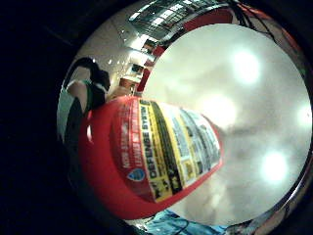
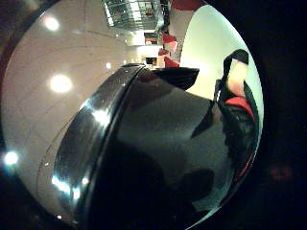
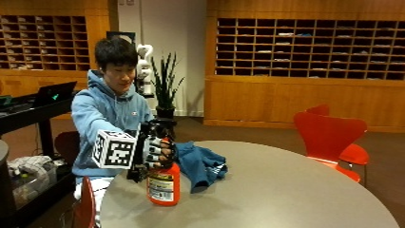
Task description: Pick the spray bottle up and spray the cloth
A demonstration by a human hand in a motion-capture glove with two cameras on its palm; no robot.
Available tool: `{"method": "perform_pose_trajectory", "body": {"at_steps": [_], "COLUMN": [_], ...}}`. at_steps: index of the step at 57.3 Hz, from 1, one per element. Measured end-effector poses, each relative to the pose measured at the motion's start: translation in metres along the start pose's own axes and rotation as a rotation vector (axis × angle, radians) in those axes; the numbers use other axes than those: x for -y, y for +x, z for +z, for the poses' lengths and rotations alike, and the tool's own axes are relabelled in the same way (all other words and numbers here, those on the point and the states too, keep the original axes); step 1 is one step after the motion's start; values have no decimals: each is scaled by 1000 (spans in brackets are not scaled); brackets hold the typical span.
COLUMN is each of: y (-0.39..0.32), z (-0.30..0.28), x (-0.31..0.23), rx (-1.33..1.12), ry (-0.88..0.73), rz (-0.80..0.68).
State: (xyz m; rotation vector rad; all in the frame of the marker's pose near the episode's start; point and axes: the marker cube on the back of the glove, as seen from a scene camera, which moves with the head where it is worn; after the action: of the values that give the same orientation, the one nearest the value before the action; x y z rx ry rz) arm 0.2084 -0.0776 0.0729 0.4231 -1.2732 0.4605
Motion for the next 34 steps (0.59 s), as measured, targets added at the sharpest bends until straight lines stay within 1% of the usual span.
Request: {"method": "perform_pose_trajectory", "body": {"at_steps": [6, 16, 27, 34], "y": [-5, -20, -46, -70], "z": [-1, 3, 23, 35], "x": [3, 2, -20, -34], "rx": [-24, -174, -490, -708], "ry": [-21, -164, -409, -551], "rz": [-15, -50, -74, -50]}}
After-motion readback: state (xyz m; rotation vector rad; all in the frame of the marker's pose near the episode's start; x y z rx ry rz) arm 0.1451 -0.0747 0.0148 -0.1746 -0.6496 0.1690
